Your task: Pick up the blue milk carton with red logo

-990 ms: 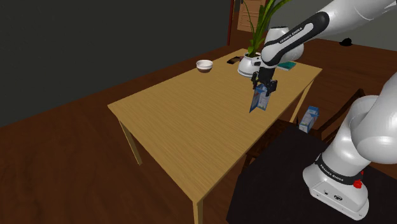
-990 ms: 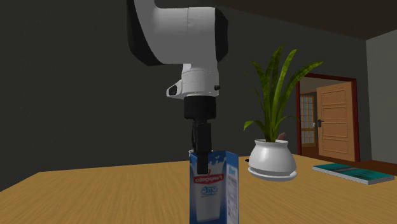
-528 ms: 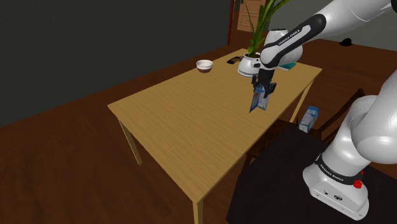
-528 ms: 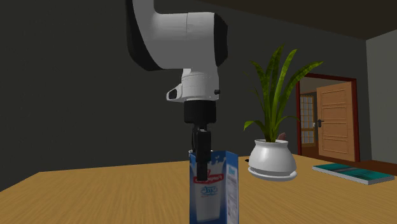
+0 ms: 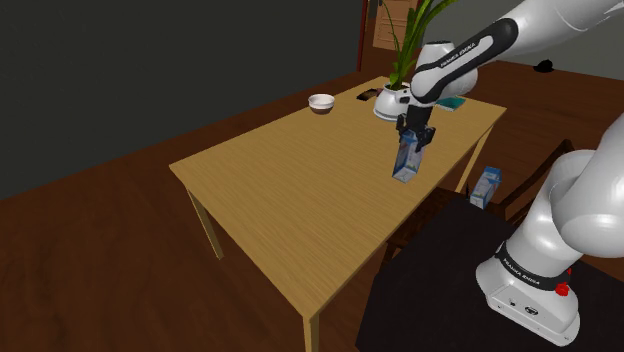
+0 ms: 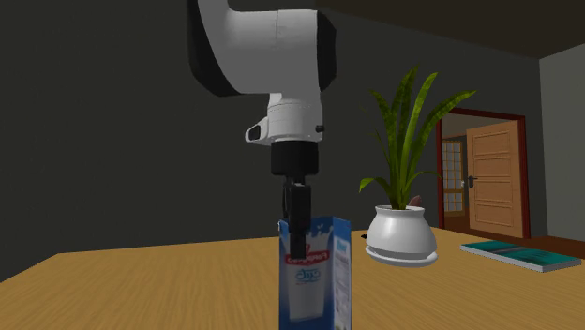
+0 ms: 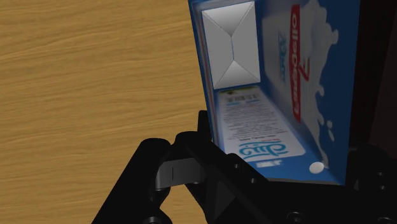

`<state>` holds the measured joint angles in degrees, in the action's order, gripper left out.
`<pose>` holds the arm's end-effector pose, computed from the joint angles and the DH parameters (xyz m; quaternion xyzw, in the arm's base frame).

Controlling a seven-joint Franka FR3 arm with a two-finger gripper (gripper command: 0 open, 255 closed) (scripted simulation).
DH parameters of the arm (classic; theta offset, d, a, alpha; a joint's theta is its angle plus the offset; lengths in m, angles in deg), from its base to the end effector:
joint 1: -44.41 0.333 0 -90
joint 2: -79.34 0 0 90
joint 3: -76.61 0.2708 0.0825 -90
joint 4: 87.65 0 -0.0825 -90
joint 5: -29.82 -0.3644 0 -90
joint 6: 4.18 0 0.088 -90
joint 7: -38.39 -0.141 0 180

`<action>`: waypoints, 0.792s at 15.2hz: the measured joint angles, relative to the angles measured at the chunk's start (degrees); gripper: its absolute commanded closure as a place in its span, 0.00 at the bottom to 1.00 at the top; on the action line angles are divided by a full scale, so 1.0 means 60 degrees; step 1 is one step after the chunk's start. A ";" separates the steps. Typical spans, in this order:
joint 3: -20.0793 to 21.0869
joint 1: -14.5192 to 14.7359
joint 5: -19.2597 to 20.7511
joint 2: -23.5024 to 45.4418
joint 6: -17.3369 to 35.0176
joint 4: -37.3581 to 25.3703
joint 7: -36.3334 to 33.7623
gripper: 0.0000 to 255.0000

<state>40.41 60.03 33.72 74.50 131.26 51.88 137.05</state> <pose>0.4362 -0.1619 0.2648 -0.7606 -0.6492 -0.0004 0.0014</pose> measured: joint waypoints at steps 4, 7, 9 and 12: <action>0.0064 -0.0055 0.0310 -0.0447 -0.0558 -0.0176 -0.0213 1.00; 0.0114 -0.0087 0.0457 -0.0701 -0.0976 -0.0375 -0.0313 1.00; 0.0166 -0.0101 0.0550 -0.0872 -0.1245 -0.0492 -0.0397 1.00; 0.0248 -0.0136 0.0699 -0.1164 -0.1678 -0.0664 -0.0513 1.00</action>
<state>41.89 59.21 37.92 67.52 121.20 47.89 133.97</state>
